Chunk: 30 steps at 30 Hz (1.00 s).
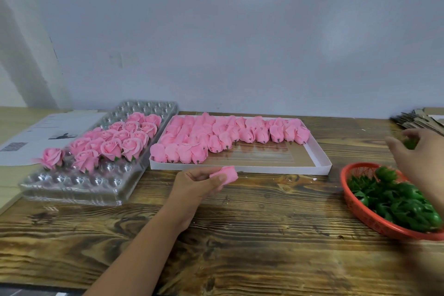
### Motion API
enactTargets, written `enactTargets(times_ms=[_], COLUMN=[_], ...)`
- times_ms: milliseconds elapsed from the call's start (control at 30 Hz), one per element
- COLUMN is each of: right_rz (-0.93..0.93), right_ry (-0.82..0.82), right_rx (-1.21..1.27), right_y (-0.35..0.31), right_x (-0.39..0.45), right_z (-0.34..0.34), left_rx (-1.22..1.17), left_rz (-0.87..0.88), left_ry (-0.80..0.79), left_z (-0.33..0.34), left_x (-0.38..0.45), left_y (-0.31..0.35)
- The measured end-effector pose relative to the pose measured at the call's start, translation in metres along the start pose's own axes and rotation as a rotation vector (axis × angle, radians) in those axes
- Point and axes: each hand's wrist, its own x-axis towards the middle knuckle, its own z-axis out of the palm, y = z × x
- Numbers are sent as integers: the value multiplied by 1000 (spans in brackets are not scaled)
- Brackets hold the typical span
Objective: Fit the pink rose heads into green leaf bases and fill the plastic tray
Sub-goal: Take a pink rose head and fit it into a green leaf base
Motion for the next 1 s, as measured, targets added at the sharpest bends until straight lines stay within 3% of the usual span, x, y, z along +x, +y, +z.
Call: enactTargets(times_ms=[133, 300, 533, 733, 1000], right_rz=[-24, -47, -241, 177, 382], right_ry=[-71, -31, -328, -848, -1039], right_rx=[-13, 206, 442, 942, 1285], right_y=[-28, -69, -115, -126, -116], right_x=[-16, -47, -96, -128, -147], right_z=[-5, -7, 33, 93, 114], left_rx=[-9, -2, -31, -37, -56], left_rz=[3, 11, 17, 3, -15], left_ry=[-9, -15, -10, -9, -6], left_z=[0, -1, 1, 0, 2], left_x=[0, 0, -1, 0, 2], left_y=[0, 1, 1, 1, -3])
